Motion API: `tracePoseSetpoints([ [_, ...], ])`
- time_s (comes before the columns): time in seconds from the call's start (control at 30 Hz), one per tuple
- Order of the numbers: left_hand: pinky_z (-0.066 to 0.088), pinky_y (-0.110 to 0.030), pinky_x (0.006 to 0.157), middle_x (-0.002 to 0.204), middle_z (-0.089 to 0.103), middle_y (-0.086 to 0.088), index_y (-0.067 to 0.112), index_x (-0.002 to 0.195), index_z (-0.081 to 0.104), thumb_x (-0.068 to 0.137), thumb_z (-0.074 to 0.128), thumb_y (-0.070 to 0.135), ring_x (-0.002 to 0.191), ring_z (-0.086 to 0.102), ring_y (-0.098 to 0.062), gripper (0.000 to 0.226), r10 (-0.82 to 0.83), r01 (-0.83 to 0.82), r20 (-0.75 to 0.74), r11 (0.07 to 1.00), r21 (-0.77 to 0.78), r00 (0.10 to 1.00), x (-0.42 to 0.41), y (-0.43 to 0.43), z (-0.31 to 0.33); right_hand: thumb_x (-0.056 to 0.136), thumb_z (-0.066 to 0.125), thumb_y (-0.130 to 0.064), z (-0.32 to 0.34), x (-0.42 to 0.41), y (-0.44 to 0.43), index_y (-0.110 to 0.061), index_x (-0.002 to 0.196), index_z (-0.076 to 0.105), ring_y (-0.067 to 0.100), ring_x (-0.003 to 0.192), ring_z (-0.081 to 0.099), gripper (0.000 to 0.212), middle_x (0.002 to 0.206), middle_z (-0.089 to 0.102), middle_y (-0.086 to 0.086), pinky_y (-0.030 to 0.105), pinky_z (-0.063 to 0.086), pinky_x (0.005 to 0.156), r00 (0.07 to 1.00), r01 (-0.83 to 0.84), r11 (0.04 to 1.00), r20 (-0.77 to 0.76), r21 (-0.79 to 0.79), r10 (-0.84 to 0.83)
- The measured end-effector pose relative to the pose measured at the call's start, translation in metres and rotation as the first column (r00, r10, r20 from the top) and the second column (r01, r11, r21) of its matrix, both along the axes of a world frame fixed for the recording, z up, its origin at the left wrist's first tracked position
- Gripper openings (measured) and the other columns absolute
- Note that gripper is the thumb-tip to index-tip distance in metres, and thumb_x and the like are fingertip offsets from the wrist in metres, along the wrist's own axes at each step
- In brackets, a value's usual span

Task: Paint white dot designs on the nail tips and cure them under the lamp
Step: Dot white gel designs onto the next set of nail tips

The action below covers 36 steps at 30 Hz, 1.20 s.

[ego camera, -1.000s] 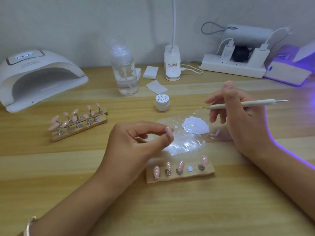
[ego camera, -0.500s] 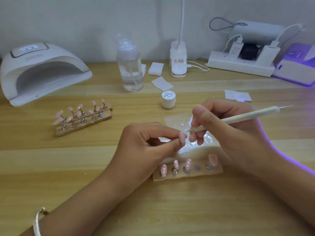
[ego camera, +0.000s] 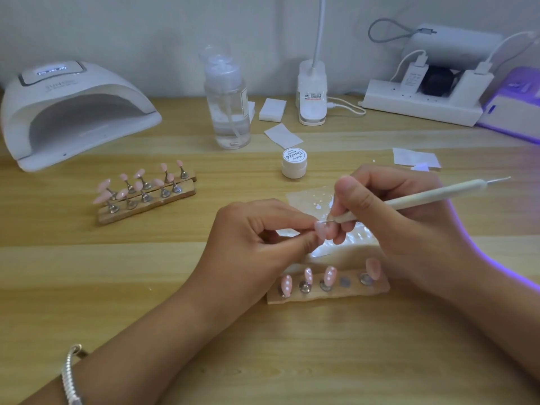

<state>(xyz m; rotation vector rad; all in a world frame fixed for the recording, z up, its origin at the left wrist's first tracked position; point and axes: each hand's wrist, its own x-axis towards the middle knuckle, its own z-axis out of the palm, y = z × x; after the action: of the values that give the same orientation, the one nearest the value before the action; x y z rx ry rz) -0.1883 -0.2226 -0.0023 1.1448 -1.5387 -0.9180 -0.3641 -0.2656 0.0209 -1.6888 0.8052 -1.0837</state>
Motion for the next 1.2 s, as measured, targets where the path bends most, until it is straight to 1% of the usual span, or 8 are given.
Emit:
tracePoseSetpoints([
  [0.1,0.046,-0.015,0.048,0.080,0.074,0.003,0.014,0.086,0.082,0.081,0.079,0.008,0.061,0.063,-0.005,0.009,0.011,-0.011,0.022,1.000,-0.007,1.000,0.000,0.000,0.000,0.089,0.060,-0.032,0.000,0.001,0.001,-0.012,0.067,0.066,0.017,0.057,0.066,0.031,0.059,0.065,0.005,0.024,0.040,0.030,1.000,0.001,1.000,0.014,0.030,-0.002],
  [0.23,0.047,-0.017,0.047,0.080,0.074,0.003,0.014,0.086,0.082,0.082,0.078,0.009,0.059,0.065,-0.020,0.008,0.013,-0.013,0.009,1.000,-0.002,1.000,-0.001,0.001,0.000,0.087,0.061,-0.035,0.000,0.001,0.001,-0.013,0.067,0.067,0.019,0.057,0.065,0.030,0.061,0.065,0.008,0.023,0.040,0.031,1.000,-0.007,0.998,0.017,0.065,0.006],
  [0.63,0.046,-0.015,0.048,0.080,0.074,0.005,0.016,0.085,0.082,0.082,0.079,0.012,0.058,0.064,-0.017,0.006,0.010,-0.010,0.015,1.000,-0.009,1.000,-0.001,0.002,0.002,0.086,0.061,-0.034,-0.001,0.001,0.000,-0.012,0.066,0.067,0.021,0.058,0.065,0.030,0.060,0.063,0.008,0.023,0.041,0.032,0.999,-0.014,0.997,0.030,0.070,0.011],
  [0.7,0.046,-0.015,0.048,0.080,0.074,0.005,0.016,0.084,0.082,0.081,0.079,0.012,0.058,0.064,-0.015,0.006,0.025,-0.025,0.025,1.000,-0.013,0.999,-0.001,0.001,0.001,0.087,0.060,-0.033,0.000,0.001,-0.001,-0.010,0.066,0.065,0.019,0.057,0.064,0.032,0.058,0.063,0.006,0.023,0.044,0.037,0.999,-0.011,0.998,0.038,0.055,0.009],
  [0.8,0.047,-0.016,0.047,0.080,0.074,0.003,0.014,0.081,0.081,0.080,0.079,0.009,0.058,0.065,-0.026,0.005,0.050,-0.050,-0.003,0.999,0.008,0.999,-0.001,0.001,-0.001,0.091,0.058,-0.028,0.001,0.000,-0.005,-0.009,0.067,0.063,0.018,0.055,0.062,0.031,0.057,0.063,0.003,0.024,0.051,0.053,0.996,-0.014,1.000,0.085,0.013,0.013],
  [0.87,0.049,-0.017,0.047,0.080,0.074,0.003,0.014,0.079,0.081,0.080,0.079,0.008,0.061,0.066,-0.028,0.006,0.065,-0.065,0.001,0.998,0.009,0.998,-0.002,0.001,-0.002,0.091,0.059,-0.029,0.003,-0.002,-0.008,-0.013,0.066,0.063,0.018,0.056,0.063,0.030,0.057,0.060,0.002,0.024,0.050,0.054,0.992,-0.007,1.000,0.130,0.000,0.007],
  [1.1,0.050,-0.017,0.052,0.079,0.076,0.004,0.015,0.078,0.081,0.079,0.081,0.011,0.064,0.068,-0.004,0.004,0.102,-0.102,0.000,0.994,0.043,0.995,-0.001,0.001,-0.003,0.085,0.069,-0.035,0.006,-0.014,-0.026,-0.025,0.063,0.062,0.013,0.051,0.054,0.026,0.054,0.057,-0.008,0.017,0.045,0.058,0.970,0.155,0.987,0.192,-0.030,-0.147],
  [1.2,0.051,-0.015,0.062,0.077,0.076,0.008,0.020,0.081,0.081,0.080,0.081,0.013,0.066,0.068,0.000,0.007,0.136,-0.137,0.025,0.989,0.057,0.990,-0.001,0.001,-0.003,0.081,0.074,-0.042,-0.002,-0.022,-0.034,-0.021,0.065,0.063,0.004,0.054,0.052,0.028,0.058,0.061,-0.007,0.012,0.042,0.057,0.953,0.302,0.951,0.053,-0.069,-0.299],
])
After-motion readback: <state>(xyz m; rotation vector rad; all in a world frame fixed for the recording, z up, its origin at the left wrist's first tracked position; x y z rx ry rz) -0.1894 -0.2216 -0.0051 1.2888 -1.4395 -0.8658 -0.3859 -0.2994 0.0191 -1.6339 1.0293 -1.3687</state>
